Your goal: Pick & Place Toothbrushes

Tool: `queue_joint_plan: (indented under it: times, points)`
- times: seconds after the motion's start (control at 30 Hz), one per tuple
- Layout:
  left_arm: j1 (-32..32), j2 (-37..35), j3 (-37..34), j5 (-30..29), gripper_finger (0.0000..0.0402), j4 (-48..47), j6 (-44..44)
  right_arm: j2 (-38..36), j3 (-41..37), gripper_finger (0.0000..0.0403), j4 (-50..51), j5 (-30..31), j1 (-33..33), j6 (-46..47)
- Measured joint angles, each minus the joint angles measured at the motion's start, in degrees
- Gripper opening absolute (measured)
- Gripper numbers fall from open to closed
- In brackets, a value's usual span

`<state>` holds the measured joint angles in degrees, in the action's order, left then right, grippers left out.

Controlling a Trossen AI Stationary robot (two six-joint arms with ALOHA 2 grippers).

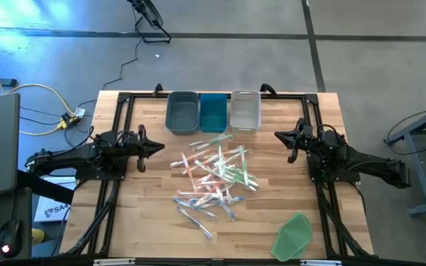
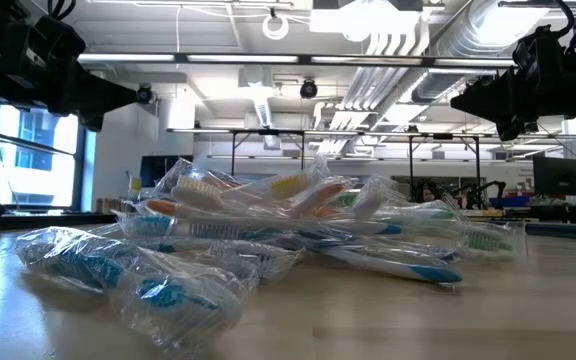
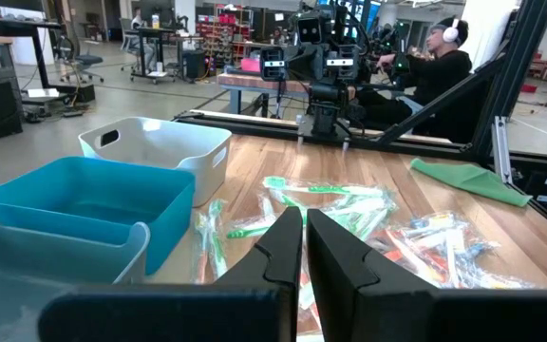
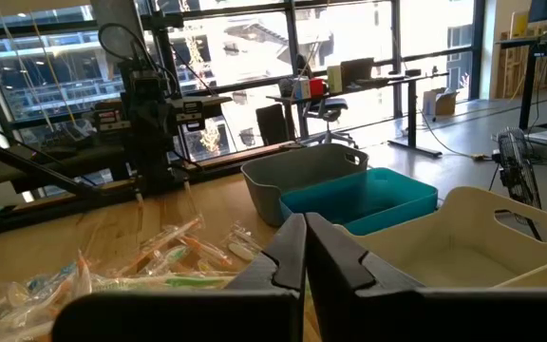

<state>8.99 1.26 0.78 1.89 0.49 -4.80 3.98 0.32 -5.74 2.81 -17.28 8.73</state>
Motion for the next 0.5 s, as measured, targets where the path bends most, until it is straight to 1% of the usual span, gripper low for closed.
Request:
queue_joint_plan:
  times: [0.43,0.5]
  points:
    - [0.0,0.0,0.0,0.0,0.0019,0.0,0.0,0.0,0.0,0.0003,0.0,0.0,0.0,0.0]
    - [0.0,0.0,0.0,0.1,0.0019,0.0,-1.7,0.0,0.0,0.0003,0.0,0.0,0.0,0.0]
